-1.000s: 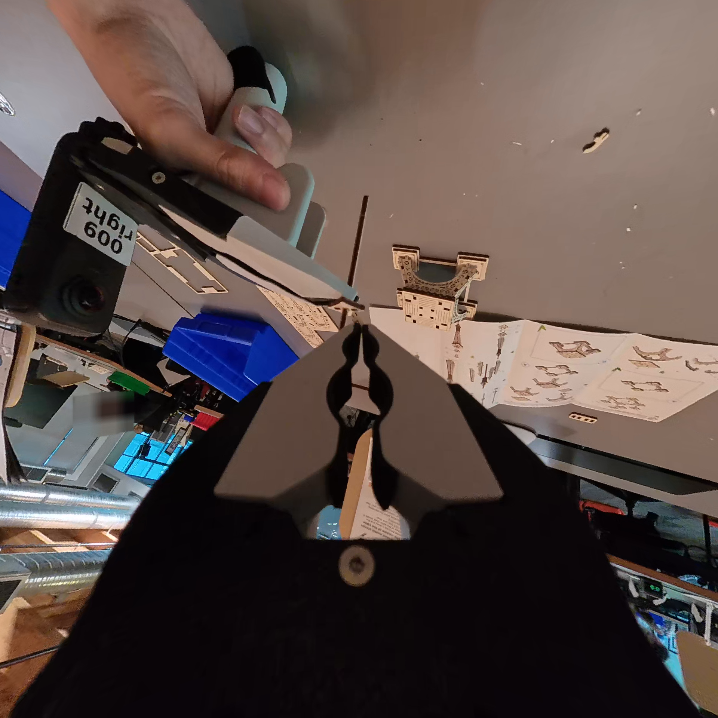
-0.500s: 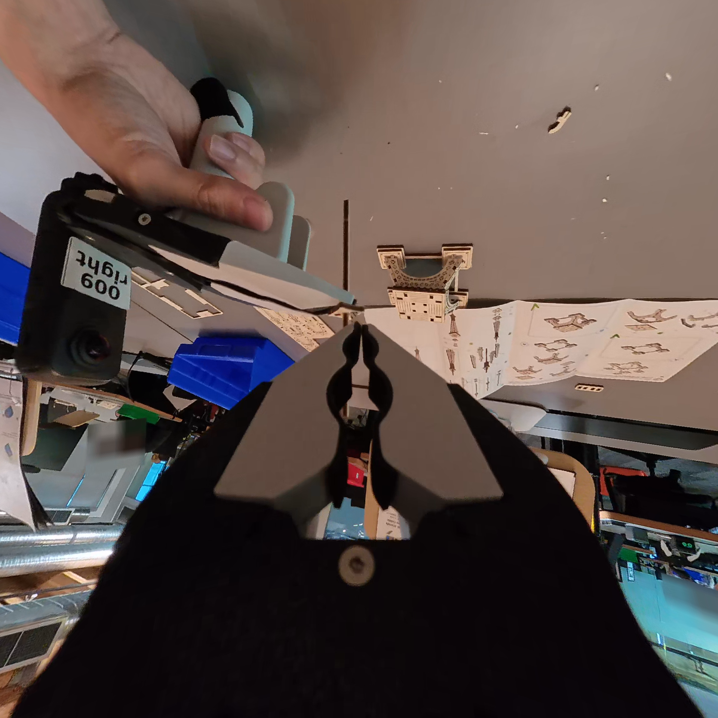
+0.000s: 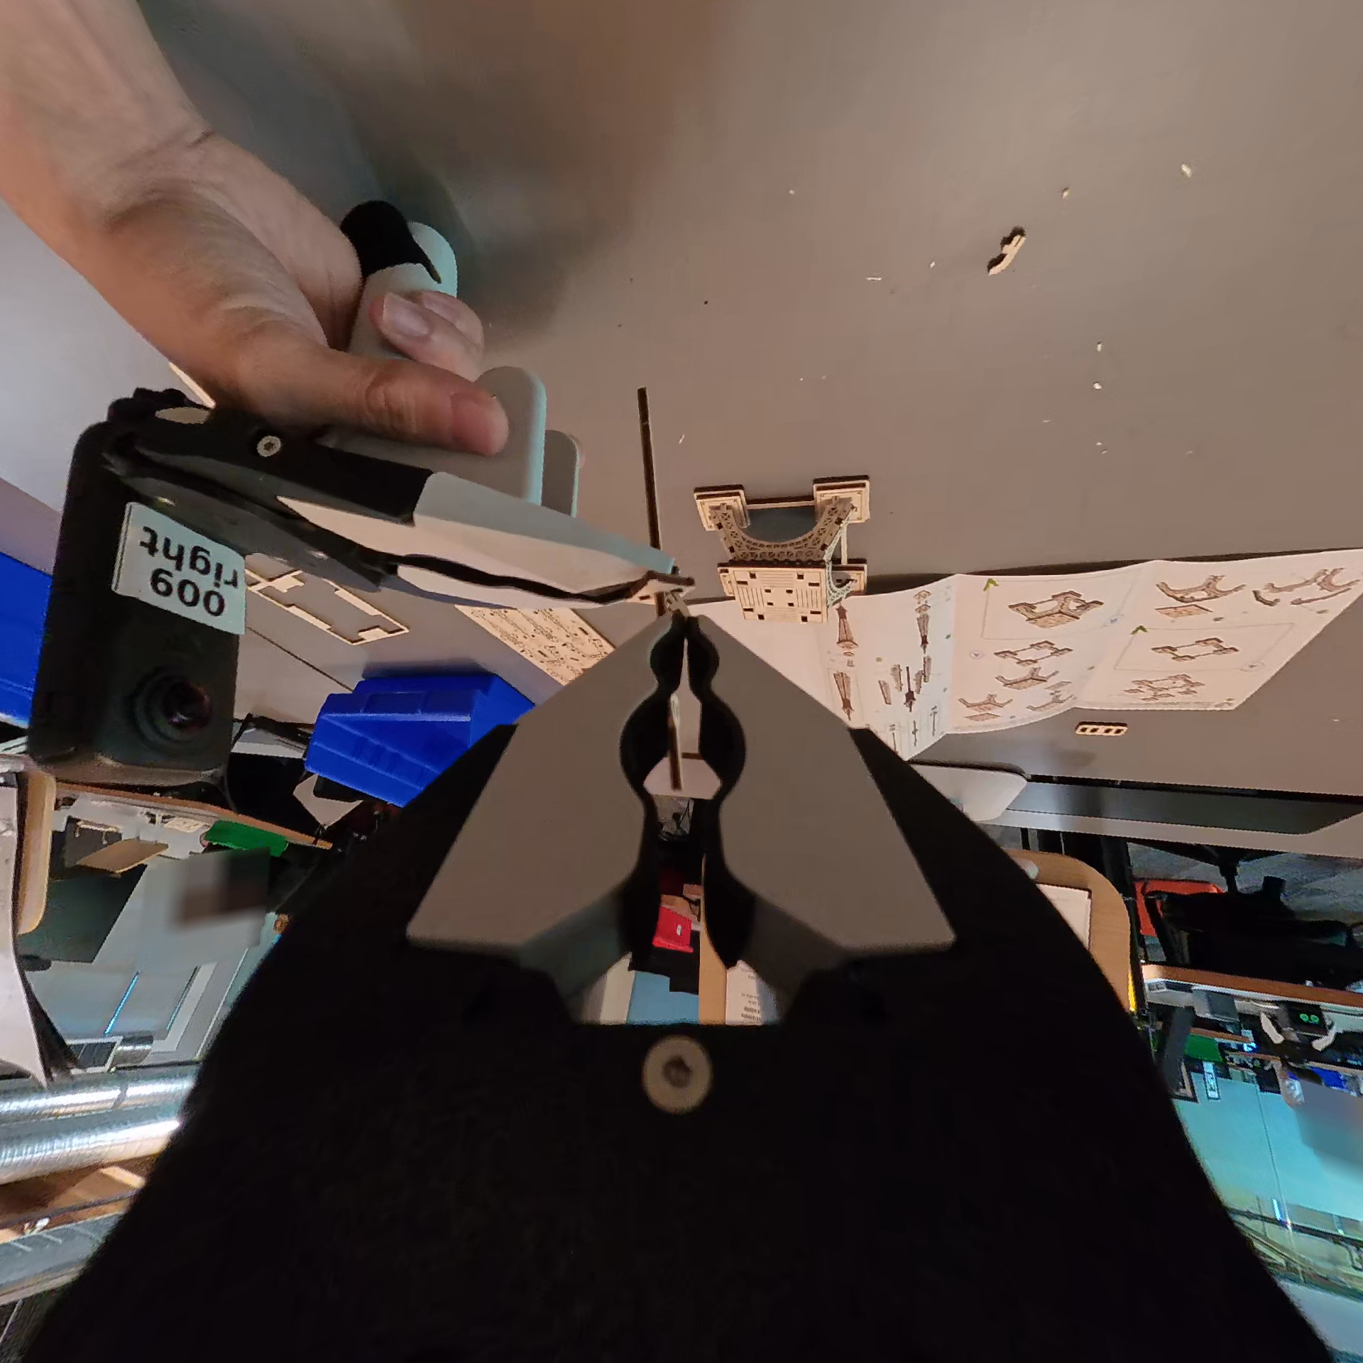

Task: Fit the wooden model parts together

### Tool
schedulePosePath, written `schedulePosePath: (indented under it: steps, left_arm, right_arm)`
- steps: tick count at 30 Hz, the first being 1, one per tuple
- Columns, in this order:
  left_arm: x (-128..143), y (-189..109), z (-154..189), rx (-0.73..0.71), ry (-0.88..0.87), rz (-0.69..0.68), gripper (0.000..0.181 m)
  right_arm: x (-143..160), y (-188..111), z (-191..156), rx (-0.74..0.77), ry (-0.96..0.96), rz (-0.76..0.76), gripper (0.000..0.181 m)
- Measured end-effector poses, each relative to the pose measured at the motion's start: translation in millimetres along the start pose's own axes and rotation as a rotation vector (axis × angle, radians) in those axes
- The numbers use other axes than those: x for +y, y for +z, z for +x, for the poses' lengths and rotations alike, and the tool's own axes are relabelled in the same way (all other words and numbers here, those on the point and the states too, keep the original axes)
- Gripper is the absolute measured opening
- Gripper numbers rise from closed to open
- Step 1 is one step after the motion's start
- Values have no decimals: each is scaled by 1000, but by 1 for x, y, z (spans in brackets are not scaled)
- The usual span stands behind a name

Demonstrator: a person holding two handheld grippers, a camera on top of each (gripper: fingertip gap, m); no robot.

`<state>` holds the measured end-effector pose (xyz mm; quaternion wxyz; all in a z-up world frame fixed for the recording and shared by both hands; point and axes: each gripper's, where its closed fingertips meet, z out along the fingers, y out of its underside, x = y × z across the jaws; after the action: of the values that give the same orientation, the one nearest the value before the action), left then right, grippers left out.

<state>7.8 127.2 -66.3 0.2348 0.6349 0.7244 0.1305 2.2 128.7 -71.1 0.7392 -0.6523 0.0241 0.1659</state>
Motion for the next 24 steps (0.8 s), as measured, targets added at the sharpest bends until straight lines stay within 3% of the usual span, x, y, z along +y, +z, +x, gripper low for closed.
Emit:
schedulePosePath:
  steps: [10,24]
  left_arm:
    - [-7,-3,3,58,1,63,0]
    - [0,3,2,144,32,5,0]
  right_arm:
    - [3,2,-6,-28,-23,-23,1]
    - [3,2,5,16,29,-25,1]
